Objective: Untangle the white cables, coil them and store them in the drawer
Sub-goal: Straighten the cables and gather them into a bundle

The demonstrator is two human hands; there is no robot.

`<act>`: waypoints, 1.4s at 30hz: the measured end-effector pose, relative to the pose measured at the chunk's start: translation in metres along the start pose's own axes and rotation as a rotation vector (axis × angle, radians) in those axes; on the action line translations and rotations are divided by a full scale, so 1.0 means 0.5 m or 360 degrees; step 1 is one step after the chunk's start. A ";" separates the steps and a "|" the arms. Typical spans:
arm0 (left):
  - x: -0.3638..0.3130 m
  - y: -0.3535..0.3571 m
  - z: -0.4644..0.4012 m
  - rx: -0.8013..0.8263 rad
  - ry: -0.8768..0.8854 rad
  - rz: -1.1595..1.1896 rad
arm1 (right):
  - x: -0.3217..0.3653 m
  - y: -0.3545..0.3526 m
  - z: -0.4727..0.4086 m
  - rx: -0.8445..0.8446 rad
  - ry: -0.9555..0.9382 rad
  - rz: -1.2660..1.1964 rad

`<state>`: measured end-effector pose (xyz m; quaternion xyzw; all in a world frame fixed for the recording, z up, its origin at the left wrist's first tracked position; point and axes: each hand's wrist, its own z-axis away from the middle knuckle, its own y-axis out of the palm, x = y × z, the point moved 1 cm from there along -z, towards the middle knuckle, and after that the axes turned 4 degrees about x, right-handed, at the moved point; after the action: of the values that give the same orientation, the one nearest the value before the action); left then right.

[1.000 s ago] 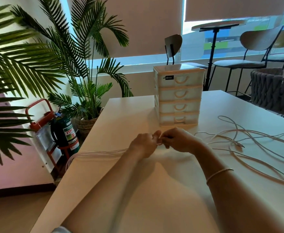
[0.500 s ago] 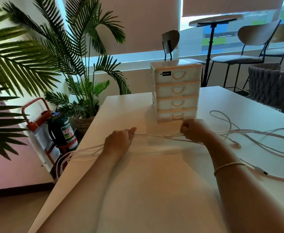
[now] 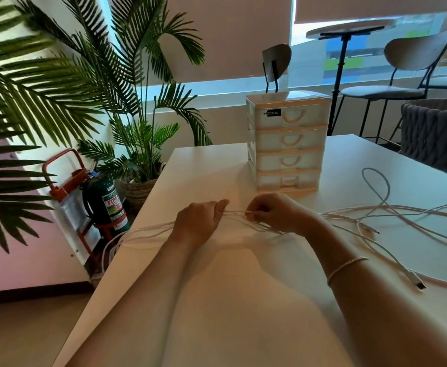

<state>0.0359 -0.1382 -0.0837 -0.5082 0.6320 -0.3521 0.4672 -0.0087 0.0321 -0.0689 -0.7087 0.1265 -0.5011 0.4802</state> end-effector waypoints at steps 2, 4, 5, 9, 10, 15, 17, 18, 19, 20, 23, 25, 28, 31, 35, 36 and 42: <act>-0.004 0.000 0.001 0.0003 0.0016 -0.0001 | -0.002 -0.001 0.000 0.0027 0.0037 0.0021; -0.006 0.001 0.001 -0.0003 0.0021 0.0005 | -0.008 -0.005 0.004 0.0103 0.0149 0.0085; -0.006 0.002 0.000 -0.0010 0.0017 0.0008 | -0.012 -0.011 0.007 0.0142 0.0217 0.0163; -0.002 0.003 0.001 -0.0065 -0.0003 0.0017 | -0.049 -0.043 0.016 0.0115 0.0514 0.0462; -0.002 0.002 0.002 -0.0085 -0.0002 0.0022 | -0.055 -0.050 0.019 0.0053 0.0567 0.0525; -0.006 0.002 0.001 -0.0090 0.0042 0.0030 | 0.000 -0.037 0.007 -0.0413 0.0006 0.0306; -0.009 0.002 0.002 -0.0114 0.0069 0.0029 | 0.036 -0.006 -0.005 -0.0298 -0.0035 0.0077; -0.010 0.001 0.003 -0.0126 0.0082 0.0030 | 0.048 0.012 -0.009 -0.0184 0.0018 -0.0038; -0.011 0.001 0.003 -0.0131 0.0087 0.0033 | 0.055 0.026 -0.011 -0.0076 0.0088 -0.0185; -0.011 0.001 0.003 -0.0129 0.0087 0.0044 | 0.057 0.034 -0.011 0.0007 0.0172 -0.0349; -0.010 0.004 0.002 -0.0132 0.0075 0.0131 | 0.048 0.035 -0.012 0.0099 0.0280 -0.0640; -0.010 0.004 0.001 -0.0133 0.0052 0.0163 | 0.041 0.034 -0.013 0.0146 0.0262 -0.0623; -0.010 0.005 0.000 -0.0110 0.0045 0.0166 | 0.041 0.034 -0.012 0.0121 0.0215 -0.0500; -0.010 0.004 0.002 -0.0063 0.0054 0.0164 | 0.041 0.026 -0.007 0.0065 0.0148 -0.0289; -0.012 0.001 0.003 -0.0064 0.0071 0.0162 | 0.033 0.013 0.002 0.0200 0.0170 -0.0380; -0.013 0.000 0.003 -0.0078 0.0081 0.0168 | 0.031 0.009 0.005 0.0223 0.0183 -0.0430; -0.007 -0.005 0.002 -0.0143 0.0023 0.0169 | -0.003 -0.027 0.019 0.0194 0.0226 -0.0294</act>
<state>0.0378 -0.1355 -0.0809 -0.4919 0.6767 -0.3018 0.4572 -0.0055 0.0450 -0.0592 -0.6495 0.0636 -0.5988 0.4642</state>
